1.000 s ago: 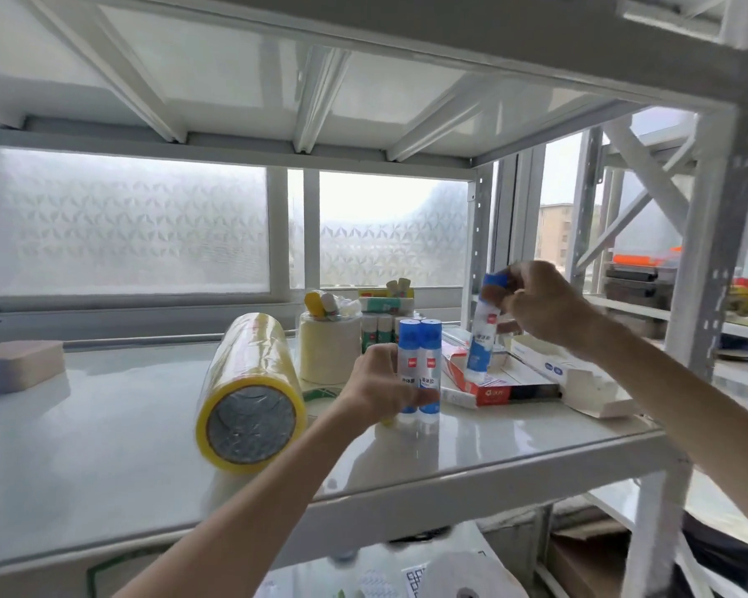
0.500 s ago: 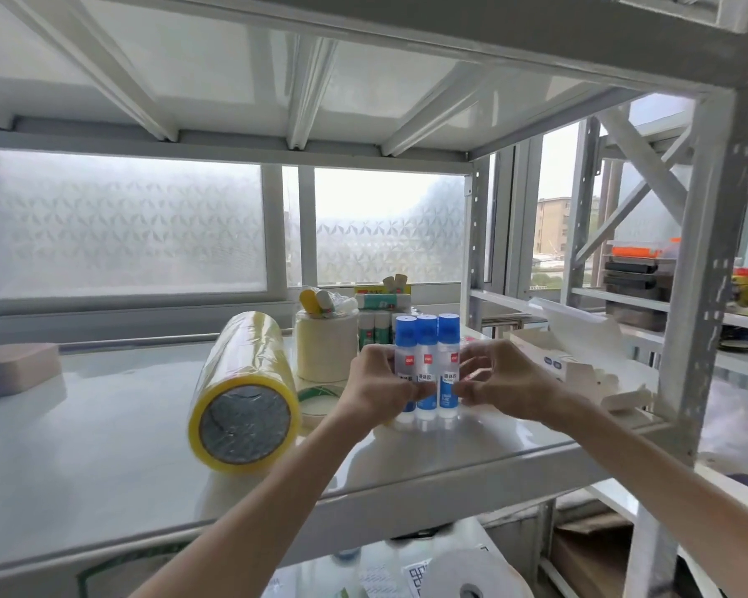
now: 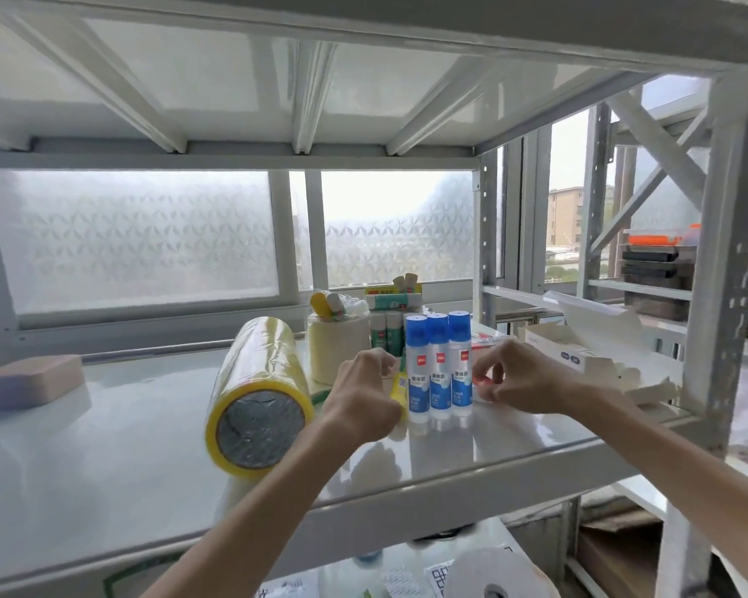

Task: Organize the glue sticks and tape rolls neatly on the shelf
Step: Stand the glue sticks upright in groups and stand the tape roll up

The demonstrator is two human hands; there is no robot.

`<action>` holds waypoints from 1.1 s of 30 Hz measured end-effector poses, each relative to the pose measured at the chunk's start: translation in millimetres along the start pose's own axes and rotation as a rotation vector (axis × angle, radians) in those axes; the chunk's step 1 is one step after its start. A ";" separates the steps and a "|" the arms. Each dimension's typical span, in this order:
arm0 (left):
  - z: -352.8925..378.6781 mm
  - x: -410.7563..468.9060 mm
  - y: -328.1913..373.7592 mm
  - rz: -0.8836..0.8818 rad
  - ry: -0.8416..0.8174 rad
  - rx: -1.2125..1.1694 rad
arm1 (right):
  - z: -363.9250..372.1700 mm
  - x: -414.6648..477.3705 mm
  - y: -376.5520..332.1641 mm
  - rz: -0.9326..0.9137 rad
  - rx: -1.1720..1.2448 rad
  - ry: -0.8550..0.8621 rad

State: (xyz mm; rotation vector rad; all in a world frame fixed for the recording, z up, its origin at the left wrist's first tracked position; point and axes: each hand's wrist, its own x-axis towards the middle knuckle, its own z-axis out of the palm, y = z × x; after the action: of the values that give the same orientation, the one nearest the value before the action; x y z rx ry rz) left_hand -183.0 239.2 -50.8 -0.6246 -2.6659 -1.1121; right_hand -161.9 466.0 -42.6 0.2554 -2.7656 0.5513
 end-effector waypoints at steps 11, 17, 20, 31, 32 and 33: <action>0.3 -14.9 16.7 -0.078 -0.229 0.261 | 0.8 4.2 -9.1 0.017 -0.090 0.049; 5.2 -20.0 15.6 -0.119 0.011 0.343 | -23.4 -13.5 -10.8 0.125 -0.060 0.206; 4.0 -19.8 17.6 -0.129 0.083 0.349 | -37.1 -29.0 -2.6 0.193 -0.080 0.219; 10.3 -10.0 27.2 -0.202 0.061 0.319 | -34.1 -76.8 -2.5 0.431 0.826 0.200; 8.4 -10.2 28.2 -0.205 0.064 0.309 | -32.6 -79.9 -5.5 0.426 0.829 0.199; 6.0 -11.1 29.1 -0.205 0.065 0.298 | -30.5 -82.2 -7.4 0.414 0.808 0.204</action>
State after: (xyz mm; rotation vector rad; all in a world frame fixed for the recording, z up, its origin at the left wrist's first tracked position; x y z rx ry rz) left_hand -160.1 258.5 -40.2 -0.2618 -2.8073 -0.7373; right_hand -75.1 480.6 -40.5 -0.2055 -2.2571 1.6786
